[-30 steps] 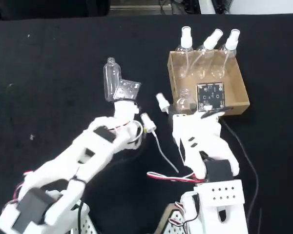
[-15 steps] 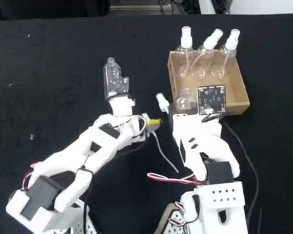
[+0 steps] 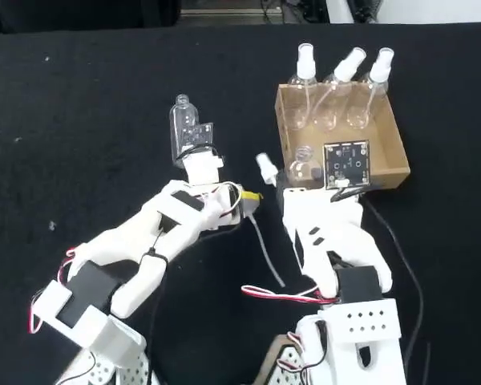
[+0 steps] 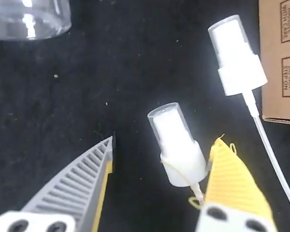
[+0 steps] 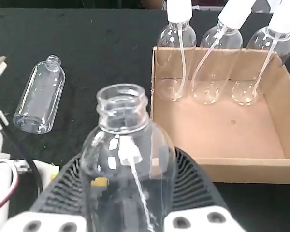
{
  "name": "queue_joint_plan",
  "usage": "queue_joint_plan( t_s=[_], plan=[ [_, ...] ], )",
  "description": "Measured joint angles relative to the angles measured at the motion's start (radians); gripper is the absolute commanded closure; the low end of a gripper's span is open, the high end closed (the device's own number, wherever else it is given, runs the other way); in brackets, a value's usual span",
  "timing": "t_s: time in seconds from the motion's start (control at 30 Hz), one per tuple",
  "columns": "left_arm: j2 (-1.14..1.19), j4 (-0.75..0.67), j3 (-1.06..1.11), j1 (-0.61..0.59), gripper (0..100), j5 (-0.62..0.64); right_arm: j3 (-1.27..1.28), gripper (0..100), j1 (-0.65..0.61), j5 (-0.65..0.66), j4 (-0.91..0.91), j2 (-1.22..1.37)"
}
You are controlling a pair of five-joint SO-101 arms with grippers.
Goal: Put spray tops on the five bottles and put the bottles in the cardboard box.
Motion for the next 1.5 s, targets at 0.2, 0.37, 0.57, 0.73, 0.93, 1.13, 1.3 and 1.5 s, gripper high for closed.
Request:
queue_joint_plan(
  t_s=[0.2, 0.37, 0.57, 0.73, 0.93, 1.13, 1.3, 1.5],
  plan=[
    [0.003, 0.003, -0.003, -0.005, 98, 0.0, 0.0, 98.8, 0.011, 0.0, 0.0, 0.0],
    [0.003, 0.009, -0.005, -0.014, 94, 0.002, 0.0, 98.8, 0.009, 0.0, 0.0, 0.0],
    [-0.017, 0.17, -0.038, -0.017, 96, -0.103, 0.0, 98.8, 0.009, 0.0, 0.0, 0.0],
    [-0.068, 0.42, -0.08, -0.026, 82, -0.327, 0.0, 98.8, 0.009, 0.0, 0.0, 0.0],
    [-0.072, 0.678, -0.121, -0.071, 72, -0.568, 0.0, 98.8, 0.009, 0.0, 0.0, 0.0],
    [-0.072, 0.868, -0.207, -0.235, 80, -0.928, 0.0, 98.8, 0.009, 0.0, 0.0, 0.0],
    [-0.072, 0.908, -0.25, -0.353, 80, -1.128, 0.015, 98.8, 0.009, 0.0, -0.002, 0.0],
    [-0.072, 1.013, -0.382, -0.334, 80, -1.039, 0.015, 98.8, 0.011, 0.0, -0.003, 0.0]
  ],
)
